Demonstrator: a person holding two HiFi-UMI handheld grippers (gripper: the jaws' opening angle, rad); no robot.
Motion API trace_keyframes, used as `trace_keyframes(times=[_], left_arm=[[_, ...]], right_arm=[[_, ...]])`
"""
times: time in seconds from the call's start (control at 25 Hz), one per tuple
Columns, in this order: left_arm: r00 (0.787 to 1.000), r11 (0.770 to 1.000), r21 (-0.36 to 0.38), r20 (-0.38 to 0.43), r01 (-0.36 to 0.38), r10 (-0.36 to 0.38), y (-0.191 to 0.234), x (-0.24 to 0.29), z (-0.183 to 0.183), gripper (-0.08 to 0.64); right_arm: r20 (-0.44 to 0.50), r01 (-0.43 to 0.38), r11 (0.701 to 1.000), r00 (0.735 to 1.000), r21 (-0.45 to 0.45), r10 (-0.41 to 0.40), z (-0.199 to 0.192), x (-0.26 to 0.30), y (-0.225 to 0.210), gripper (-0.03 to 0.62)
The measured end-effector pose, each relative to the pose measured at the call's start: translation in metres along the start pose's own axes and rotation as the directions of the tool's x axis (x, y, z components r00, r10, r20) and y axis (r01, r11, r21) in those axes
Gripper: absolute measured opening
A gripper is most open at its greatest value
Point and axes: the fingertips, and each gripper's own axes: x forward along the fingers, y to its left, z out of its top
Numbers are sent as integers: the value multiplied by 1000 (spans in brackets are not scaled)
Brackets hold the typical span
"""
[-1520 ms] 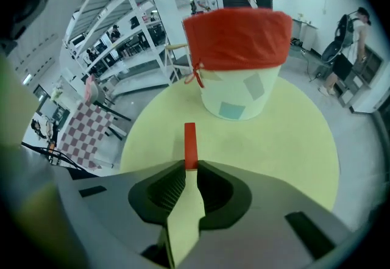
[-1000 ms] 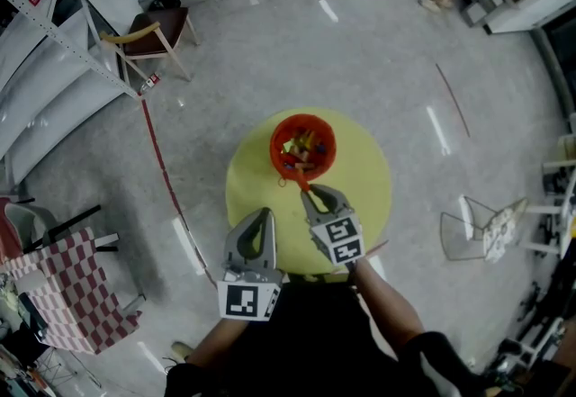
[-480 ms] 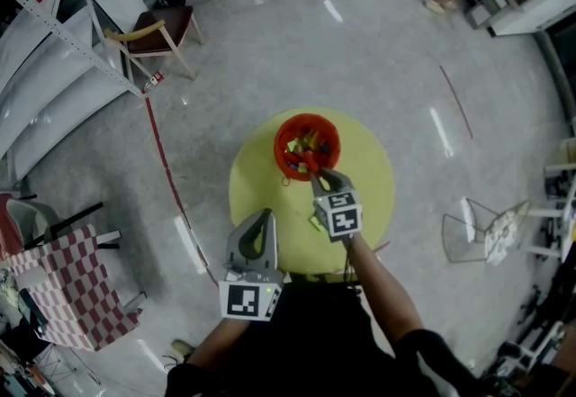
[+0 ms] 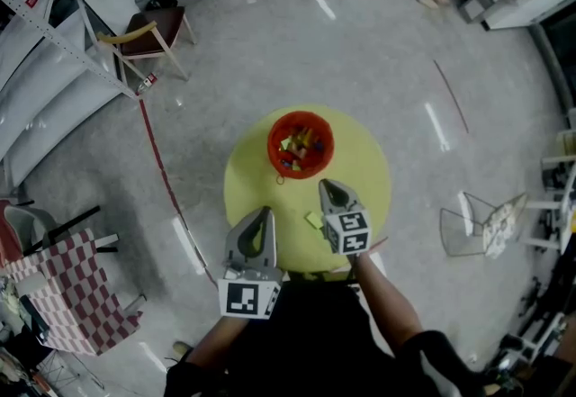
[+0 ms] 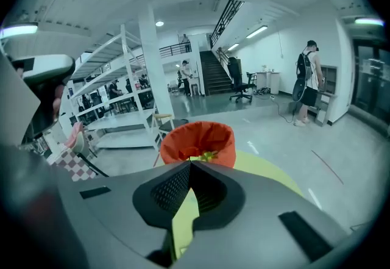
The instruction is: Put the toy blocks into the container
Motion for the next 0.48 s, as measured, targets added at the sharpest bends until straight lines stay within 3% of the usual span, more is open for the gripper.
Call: trace_keyframes(times=[0.12,0.24,0.48], left_arm=[[1000,1000,5,-3,15,-15,-4,2,-1,-2],[1000,1000,12,-6,29,-29,-7,5,-1,-2],[999,999,14,-18,52,-52,-16,7,-5,-2]], right_arm=[[-88,-10,1000,996,10,11,-45,-3,-1,-2],[-220,-19,1000,975,9,21,-96,-3,-3,-2],[-463,-90,995,881,34,95,-177,2,-1,0]])
